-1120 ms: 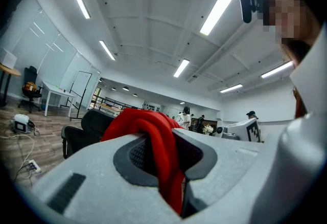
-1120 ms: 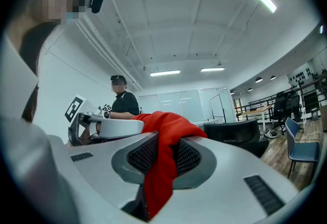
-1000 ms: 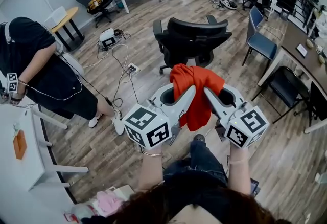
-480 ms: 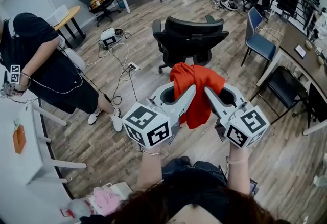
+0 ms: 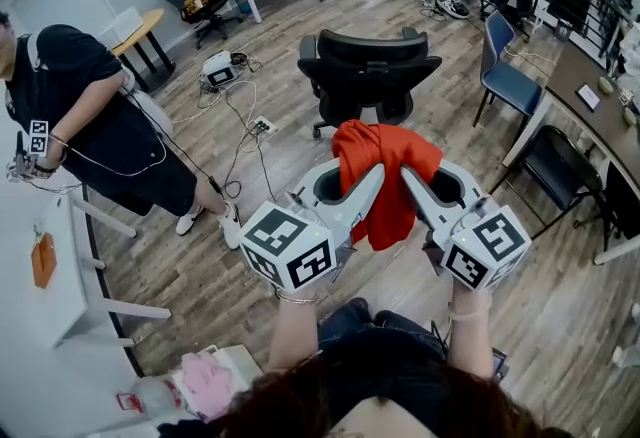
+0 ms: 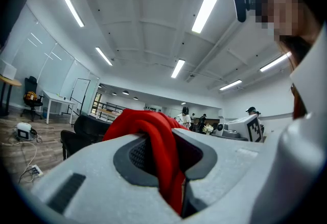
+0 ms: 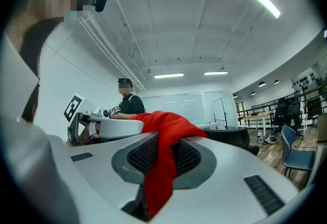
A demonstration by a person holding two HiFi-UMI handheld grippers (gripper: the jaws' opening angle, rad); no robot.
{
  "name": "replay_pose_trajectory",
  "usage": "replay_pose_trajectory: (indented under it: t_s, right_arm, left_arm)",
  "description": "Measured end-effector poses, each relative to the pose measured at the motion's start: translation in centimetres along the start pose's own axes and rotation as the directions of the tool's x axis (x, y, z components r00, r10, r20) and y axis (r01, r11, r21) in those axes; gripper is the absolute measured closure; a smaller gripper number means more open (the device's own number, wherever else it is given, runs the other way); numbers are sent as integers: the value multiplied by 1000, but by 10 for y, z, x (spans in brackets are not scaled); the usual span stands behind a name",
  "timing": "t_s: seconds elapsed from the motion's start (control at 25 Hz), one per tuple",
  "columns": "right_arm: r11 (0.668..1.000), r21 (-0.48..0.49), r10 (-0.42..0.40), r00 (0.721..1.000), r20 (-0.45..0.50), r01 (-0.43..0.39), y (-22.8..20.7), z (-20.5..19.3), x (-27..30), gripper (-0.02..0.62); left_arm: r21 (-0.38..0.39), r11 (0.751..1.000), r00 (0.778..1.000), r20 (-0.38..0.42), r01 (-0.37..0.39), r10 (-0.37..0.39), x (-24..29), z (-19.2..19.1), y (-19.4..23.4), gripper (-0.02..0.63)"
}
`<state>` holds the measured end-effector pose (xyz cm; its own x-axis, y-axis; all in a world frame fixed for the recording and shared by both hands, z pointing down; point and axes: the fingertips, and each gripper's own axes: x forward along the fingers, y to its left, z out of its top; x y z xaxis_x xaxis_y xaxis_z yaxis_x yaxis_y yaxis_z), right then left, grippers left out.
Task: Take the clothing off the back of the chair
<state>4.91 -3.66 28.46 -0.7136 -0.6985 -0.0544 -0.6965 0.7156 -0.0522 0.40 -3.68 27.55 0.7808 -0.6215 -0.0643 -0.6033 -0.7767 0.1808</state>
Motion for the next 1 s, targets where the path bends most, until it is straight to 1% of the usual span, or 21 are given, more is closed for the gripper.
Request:
replay_pose_trajectory:
  t_s: [0.52, 1.0]
  right_arm:
    - [1000, 5, 22, 1000, -13, -22, 2, 4, -49, 525]
    - [1000, 0, 23, 1000, -9, -23, -2, 5, -62, 526]
  left_arm:
    - [-11, 1000, 1000, -1, -27, 27, 4, -8, -49, 528]
    - [-5, 1000, 1000, -3, -19, 19, 9, -11, -61, 528]
